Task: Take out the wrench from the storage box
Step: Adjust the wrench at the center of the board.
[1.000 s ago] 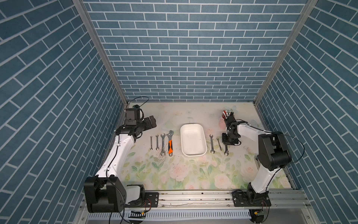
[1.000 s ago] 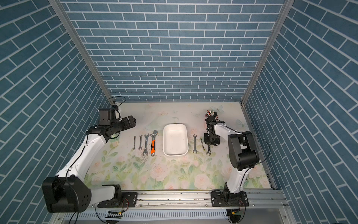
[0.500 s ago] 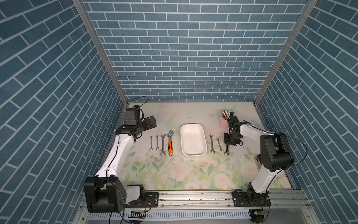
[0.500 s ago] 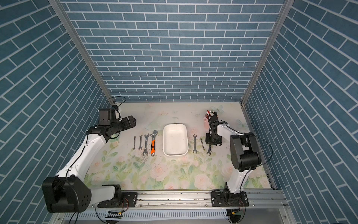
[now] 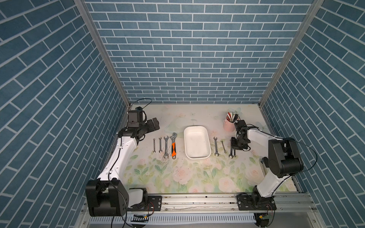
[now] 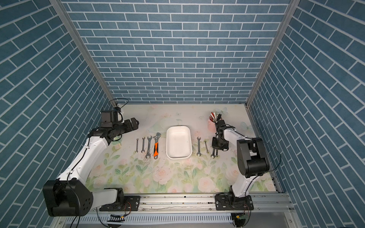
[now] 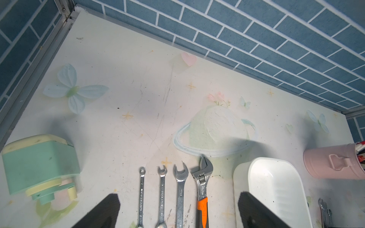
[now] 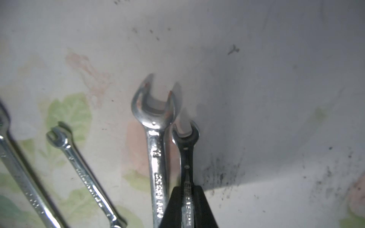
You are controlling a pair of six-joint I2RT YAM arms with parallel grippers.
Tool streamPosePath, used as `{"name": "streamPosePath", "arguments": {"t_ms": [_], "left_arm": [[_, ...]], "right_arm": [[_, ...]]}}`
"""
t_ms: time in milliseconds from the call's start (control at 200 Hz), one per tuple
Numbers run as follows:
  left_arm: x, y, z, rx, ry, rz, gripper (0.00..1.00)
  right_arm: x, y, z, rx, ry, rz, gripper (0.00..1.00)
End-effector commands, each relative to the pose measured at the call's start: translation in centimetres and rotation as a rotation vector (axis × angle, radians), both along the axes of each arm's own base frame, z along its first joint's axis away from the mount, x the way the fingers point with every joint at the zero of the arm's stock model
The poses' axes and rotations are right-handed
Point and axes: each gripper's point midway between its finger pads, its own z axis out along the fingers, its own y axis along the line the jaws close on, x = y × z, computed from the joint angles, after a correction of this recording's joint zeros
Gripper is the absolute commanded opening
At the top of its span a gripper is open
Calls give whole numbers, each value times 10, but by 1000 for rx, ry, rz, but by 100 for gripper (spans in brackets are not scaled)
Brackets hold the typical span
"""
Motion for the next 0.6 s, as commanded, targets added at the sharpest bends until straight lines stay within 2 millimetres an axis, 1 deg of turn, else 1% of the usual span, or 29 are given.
{"name": "streamPosePath", "arguments": {"t_ms": [0, 115, 185, 255, 310, 355, 435, 520, 595], "left_arm": [[0, 1, -7, -10, 14, 5, 99], [0, 1, -7, -10, 15, 3, 99], [0, 1, -8, -11, 17, 3, 99], [0, 1, -8, -9, 17, 3, 99], [0, 2, -7, -7, 16, 5, 99], [0, 2, -7, -4, 15, 8, 99], [0, 3, -3, 0, 4, 13, 99], [0, 5, 4, 4, -18, 22, 99], [-1, 7, 15, 1, -58, 39, 99]], "right_arm": [[-4, -11, 6, -36, -5, -6, 6], [-4, -12, 3, -38, 1, 4, 6], [-4, -12, 0, -41, 5, 12, 8], [-4, -13, 1, -47, 8, 14, 17], [-2, -13, 5, -45, -4, 12, 29], [0, -13, 11, -45, -20, 13, 36], [5, -16, 25, -60, -53, 10, 43], [14, -18, 46, -74, -113, 6, 51], [26, -23, 66, -93, -192, -2, 58]]}}
